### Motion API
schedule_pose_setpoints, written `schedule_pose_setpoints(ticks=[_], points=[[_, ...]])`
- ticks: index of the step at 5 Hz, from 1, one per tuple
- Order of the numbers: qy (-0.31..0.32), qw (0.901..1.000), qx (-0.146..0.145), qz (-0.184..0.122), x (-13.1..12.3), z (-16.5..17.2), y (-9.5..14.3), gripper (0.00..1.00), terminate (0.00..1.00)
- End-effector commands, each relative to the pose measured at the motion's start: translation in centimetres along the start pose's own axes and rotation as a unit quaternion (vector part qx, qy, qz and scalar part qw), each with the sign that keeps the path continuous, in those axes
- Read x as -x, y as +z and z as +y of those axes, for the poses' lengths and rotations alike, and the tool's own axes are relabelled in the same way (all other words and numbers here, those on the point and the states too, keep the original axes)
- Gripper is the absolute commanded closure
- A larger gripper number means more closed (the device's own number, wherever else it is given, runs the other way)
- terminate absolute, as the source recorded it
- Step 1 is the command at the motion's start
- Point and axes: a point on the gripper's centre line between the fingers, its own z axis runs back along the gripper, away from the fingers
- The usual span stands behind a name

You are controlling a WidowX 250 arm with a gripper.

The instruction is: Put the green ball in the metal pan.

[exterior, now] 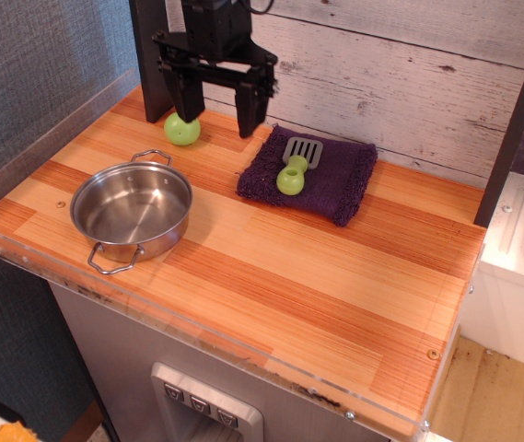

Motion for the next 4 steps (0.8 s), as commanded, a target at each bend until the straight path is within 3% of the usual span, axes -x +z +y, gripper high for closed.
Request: schedule_pose_setpoints(ticks=[1,2,4], points=[[0.028,0.9991,-0.029,-0.011,-4.0,4.3,-0.2,0.0,0.0],[0.024,0.9986,-0.046,0.004,-5.0,5.5,-1.4,0.0,0.0],[0.075,0.9938,-0.08,0.02,-4.7,8.3,-3.8,0.0,0.0]])
